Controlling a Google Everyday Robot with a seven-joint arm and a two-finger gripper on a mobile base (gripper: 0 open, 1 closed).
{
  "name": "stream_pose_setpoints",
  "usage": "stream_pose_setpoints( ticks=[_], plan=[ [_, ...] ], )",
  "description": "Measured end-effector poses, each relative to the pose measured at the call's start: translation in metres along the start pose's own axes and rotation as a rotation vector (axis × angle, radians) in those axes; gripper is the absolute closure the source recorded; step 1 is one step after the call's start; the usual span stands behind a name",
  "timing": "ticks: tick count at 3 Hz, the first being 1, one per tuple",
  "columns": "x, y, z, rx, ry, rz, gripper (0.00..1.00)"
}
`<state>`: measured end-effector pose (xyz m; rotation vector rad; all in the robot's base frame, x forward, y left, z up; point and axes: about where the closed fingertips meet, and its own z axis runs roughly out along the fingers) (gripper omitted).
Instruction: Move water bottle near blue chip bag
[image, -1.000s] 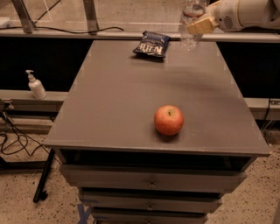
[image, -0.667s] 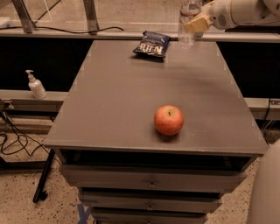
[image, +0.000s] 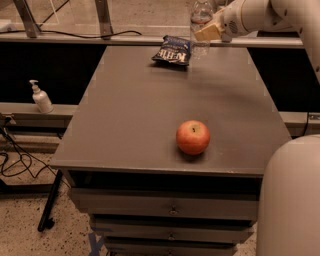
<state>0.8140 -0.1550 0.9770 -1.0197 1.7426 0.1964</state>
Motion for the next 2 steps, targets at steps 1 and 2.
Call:
stream_pose_setpoints(
  ticks=[1,2],
  plan=[
    [0.0127,-0.0035,0.0098,0.014,0.038,-0.003,1.0],
    [0.0215,-0.0037,0.0183,0.009,0.049,0.01,1.0]
  ],
)
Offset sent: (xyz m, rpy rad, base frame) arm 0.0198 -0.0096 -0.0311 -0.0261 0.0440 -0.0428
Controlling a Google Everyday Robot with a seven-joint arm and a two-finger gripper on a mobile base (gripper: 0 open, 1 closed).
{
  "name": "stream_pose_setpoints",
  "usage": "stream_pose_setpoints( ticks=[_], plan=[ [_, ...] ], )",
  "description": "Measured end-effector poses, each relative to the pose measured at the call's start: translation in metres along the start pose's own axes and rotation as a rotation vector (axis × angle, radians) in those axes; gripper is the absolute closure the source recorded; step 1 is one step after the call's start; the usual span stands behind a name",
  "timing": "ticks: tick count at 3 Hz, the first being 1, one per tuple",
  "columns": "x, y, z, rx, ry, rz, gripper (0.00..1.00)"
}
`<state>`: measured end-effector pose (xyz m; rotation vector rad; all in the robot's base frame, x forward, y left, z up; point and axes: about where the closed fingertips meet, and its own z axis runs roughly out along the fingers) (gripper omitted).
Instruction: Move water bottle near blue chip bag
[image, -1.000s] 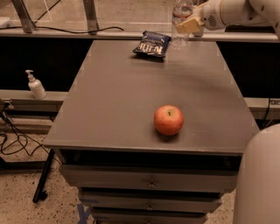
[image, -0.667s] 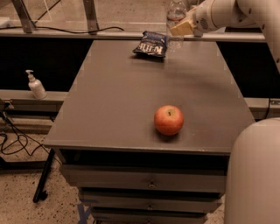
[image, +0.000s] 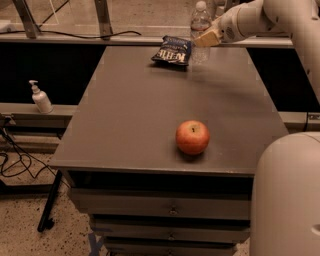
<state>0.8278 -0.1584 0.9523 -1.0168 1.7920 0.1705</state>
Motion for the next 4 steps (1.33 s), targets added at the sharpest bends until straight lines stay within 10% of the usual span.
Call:
stream_pose_setpoints(
  ticks=[4],
  plan=[
    [0.021,0.015,0.018,-0.041,0.012,0.056,1.0]
  ],
)
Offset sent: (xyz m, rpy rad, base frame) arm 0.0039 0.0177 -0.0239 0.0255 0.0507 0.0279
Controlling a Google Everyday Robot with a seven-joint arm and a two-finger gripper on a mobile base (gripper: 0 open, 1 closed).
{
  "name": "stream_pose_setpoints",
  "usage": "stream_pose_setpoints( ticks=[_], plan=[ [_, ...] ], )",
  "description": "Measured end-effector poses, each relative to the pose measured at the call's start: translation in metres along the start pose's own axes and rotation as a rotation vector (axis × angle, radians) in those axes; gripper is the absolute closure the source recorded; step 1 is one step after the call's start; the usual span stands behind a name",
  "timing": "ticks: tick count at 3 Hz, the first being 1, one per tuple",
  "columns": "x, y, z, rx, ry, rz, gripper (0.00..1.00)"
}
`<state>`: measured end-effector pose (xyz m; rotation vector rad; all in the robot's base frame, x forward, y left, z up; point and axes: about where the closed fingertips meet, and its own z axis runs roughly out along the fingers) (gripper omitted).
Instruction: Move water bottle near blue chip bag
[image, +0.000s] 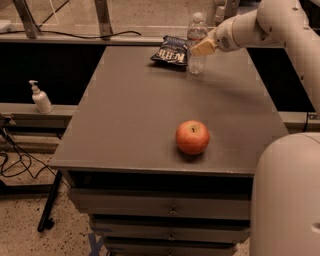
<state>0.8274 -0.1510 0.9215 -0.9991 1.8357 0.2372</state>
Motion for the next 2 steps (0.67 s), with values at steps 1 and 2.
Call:
stream_pose_setpoints(
  ticks=[1,2],
  plan=[
    [0.0061,0.0014,-0.001,0.0,0.008,0.019,1.0],
    [0.0098,0.0029,-0.0024,0.001,0.019,0.03,0.82]
  ],
)
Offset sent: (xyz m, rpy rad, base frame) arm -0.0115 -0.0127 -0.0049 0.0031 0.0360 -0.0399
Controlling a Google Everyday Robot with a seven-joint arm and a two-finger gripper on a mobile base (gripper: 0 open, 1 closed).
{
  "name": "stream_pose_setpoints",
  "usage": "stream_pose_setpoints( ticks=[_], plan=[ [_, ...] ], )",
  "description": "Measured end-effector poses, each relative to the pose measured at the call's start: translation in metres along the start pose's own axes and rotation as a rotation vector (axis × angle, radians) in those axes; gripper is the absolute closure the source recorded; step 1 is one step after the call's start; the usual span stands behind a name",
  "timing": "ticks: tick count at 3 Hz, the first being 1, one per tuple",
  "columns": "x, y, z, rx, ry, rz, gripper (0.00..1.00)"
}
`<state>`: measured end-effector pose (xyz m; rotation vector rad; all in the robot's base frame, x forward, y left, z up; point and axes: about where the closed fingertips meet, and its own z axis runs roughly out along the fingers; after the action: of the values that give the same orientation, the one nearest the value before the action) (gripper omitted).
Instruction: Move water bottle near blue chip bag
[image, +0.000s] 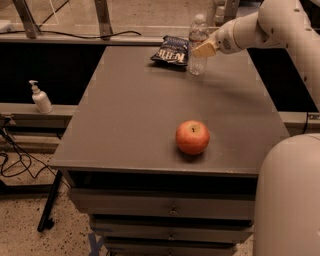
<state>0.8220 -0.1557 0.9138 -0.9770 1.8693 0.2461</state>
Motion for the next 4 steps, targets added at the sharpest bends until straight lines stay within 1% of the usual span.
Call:
stream_pose_setpoints(
  ticks=[3,4],
  plan=[
    [0.005,0.011,0.001,-0.015,0.021,0.0,0.13],
    [0.008,0.017,0.002,-0.022,0.026,0.0,0.0]
  ],
)
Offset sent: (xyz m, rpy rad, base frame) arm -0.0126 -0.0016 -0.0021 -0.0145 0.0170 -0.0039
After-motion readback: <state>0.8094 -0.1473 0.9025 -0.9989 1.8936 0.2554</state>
